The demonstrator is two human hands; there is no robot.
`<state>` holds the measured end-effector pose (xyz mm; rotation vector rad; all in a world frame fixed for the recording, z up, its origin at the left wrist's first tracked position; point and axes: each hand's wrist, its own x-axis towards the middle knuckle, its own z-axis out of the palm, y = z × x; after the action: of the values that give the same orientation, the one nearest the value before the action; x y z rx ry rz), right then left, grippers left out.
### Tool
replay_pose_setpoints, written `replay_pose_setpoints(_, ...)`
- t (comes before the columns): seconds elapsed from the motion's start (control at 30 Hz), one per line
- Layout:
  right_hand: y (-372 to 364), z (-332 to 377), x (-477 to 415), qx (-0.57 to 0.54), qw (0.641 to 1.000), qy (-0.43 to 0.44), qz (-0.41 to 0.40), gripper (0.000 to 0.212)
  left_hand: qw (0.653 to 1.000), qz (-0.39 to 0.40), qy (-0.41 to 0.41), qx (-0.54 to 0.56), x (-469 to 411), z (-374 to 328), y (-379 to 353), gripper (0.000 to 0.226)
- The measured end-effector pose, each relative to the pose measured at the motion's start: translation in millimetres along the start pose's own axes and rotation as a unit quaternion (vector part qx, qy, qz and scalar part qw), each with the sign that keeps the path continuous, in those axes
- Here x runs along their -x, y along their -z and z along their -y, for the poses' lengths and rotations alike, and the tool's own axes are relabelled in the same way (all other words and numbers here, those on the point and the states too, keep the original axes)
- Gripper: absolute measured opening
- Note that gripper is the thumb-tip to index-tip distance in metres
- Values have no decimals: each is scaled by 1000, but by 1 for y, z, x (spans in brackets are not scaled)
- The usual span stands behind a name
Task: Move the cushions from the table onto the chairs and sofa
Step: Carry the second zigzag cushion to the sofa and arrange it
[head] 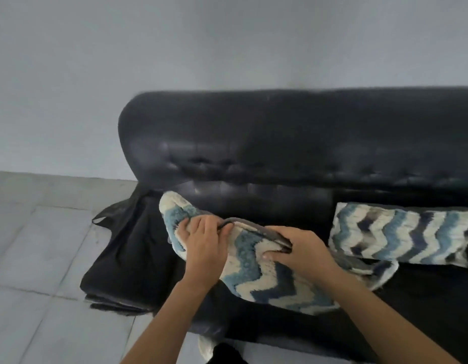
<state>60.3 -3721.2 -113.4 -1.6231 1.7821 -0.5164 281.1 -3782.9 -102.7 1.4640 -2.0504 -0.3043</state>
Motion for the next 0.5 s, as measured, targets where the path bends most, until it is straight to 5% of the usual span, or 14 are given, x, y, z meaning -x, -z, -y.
replay_pose_setpoints(0.17, -33, -13, -37, 126, 979, -144, 64, 90, 989, 65, 78, 106, -33, 70, -1, 26)
replay_pose_setpoints(0.27, -56, -20, -53, 111, 982, -153, 12, 66, 986, 94, 94, 104, -51, 90, -4, 26)
replay_pose_setpoints(0.5, -119, -69, -120, 165, 973, -138, -90, 68, 977, 195, 78, 35, -98, 175, -88, 28)
